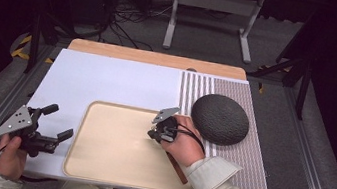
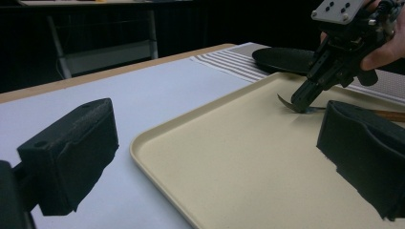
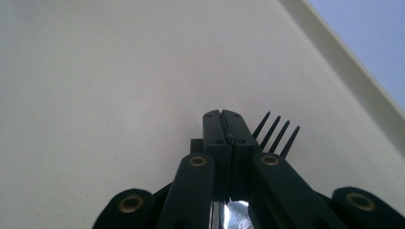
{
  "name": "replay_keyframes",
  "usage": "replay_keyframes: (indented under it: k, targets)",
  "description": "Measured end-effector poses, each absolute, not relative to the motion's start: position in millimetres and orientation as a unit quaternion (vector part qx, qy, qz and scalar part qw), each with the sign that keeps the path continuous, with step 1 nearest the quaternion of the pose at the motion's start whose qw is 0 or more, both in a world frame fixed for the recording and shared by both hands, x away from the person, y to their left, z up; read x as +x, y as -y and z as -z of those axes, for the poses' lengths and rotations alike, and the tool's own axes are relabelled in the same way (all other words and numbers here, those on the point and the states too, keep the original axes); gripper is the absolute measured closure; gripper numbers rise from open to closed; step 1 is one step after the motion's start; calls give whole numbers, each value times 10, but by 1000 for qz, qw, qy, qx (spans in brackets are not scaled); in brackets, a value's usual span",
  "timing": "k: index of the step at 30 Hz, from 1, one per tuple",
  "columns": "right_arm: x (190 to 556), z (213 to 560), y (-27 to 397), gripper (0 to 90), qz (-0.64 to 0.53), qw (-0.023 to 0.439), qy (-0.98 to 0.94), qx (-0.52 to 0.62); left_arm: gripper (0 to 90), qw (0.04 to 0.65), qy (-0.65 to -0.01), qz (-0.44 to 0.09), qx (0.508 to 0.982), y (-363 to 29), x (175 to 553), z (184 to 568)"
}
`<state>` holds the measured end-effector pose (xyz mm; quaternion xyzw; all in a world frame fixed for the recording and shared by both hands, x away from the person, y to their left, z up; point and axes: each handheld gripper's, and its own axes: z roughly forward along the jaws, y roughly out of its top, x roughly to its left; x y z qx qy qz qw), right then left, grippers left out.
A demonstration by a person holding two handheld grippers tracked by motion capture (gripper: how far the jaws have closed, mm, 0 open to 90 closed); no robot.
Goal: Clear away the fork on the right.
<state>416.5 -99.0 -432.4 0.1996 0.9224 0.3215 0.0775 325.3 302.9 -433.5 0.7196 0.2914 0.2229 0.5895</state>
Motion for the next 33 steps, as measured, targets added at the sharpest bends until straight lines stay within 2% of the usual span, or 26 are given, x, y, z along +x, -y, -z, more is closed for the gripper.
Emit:
replay_keyframes:
  k: [33]
  targets:
    - [4235, 4390, 1009, 897, -290, 89, -929, 214, 8, 591, -290, -227, 718, -3026, 3256, 4339]
